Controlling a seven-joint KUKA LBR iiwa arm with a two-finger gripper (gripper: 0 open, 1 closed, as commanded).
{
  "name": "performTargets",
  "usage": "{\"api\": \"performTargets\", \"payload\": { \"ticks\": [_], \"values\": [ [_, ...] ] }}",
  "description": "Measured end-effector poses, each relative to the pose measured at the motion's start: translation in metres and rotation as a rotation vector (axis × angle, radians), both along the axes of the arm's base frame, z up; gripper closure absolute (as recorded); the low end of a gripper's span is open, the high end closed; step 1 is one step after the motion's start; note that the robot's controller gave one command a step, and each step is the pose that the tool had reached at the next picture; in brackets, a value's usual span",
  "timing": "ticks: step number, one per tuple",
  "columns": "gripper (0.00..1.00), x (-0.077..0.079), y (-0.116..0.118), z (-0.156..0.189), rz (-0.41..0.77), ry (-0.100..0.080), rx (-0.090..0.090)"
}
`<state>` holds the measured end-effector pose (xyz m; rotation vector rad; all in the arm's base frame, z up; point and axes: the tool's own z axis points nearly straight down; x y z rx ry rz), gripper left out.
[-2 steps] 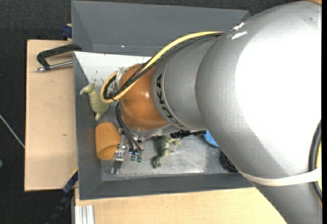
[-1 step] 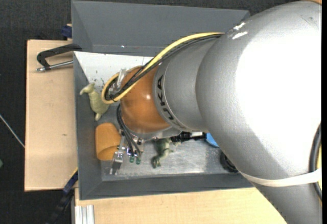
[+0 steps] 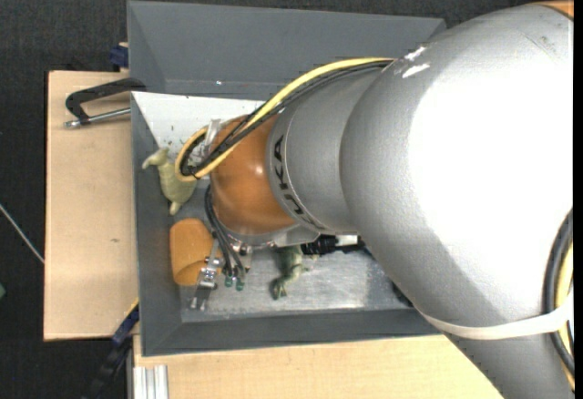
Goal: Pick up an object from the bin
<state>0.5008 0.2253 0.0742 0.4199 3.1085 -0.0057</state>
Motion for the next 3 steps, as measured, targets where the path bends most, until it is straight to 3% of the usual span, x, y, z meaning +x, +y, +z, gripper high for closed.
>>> {"api": "performTargets", "payload": {
  "ticks": [1,2,3],
  "values": [
    [0.0,0.0,0.002,0.012,-0.041,0.0,0.008],
    [0.0,-0.001,0.002,-0.001,-0.078,0.001,0.005],
    [0.0,0.02,0.002,-0.001,-0.062,-0.001,0.009]
  ]
}}
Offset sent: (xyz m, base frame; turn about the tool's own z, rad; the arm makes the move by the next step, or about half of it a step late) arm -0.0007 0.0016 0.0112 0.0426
